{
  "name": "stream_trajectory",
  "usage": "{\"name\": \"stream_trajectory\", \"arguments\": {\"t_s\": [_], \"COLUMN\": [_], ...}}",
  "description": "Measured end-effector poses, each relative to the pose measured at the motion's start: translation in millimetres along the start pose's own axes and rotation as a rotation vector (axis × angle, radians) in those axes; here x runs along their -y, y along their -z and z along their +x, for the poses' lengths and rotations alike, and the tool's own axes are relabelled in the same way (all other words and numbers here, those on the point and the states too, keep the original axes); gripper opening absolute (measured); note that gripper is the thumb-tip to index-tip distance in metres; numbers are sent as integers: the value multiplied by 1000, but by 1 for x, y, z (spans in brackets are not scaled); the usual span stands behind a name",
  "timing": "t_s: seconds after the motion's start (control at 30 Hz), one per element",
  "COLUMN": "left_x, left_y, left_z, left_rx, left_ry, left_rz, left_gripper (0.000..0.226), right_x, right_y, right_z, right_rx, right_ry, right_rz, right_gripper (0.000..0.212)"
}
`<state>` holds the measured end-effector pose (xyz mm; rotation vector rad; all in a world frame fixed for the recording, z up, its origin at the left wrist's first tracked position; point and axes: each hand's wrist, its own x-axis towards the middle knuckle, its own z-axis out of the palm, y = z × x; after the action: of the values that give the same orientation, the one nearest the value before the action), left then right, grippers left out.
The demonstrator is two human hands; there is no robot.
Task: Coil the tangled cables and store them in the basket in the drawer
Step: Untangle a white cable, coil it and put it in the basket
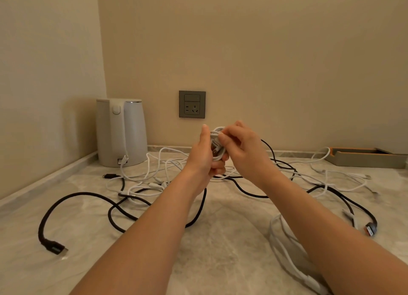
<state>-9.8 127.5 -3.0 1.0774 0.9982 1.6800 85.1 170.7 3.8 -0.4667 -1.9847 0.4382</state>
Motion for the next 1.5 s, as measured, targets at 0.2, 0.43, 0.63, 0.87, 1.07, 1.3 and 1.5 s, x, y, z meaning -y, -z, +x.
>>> {"name": "stream_trajectory", "arguments": {"t_s": [0.2,0.43,0.63,0.87,1.07,1.3,1.5], "left_x": [1,-3,-5,0,2,-1,1], "left_y": [2,8,8,3,1,5,5], "left_z": [1,2,3,3,5,7,9], "left_rx": [-37,5,-23,-81,-165,-283,-363], "left_ry": [36,55,53,19,33,46,44], "left_rz": [18,-86,-284,-220,-129,-131,-184], "left_gripper": [62,58,63,64,64,66,63], "right_x": [2,7,7,1,0,2,6], "right_y": [4,-7,-10,-21,-19,-19,-32], "right_z": [4,-4,-6,-4,-4,-11,-9], "right_rx": [181,30,-117,-169,-113,-72,-160], "right_ry": [-33,-24,38,12,-44,-82,-30], "right_rz": [-70,54,22,-135,-61,10,-210], "right_gripper": [29,10,6,12,13,18,14]}}
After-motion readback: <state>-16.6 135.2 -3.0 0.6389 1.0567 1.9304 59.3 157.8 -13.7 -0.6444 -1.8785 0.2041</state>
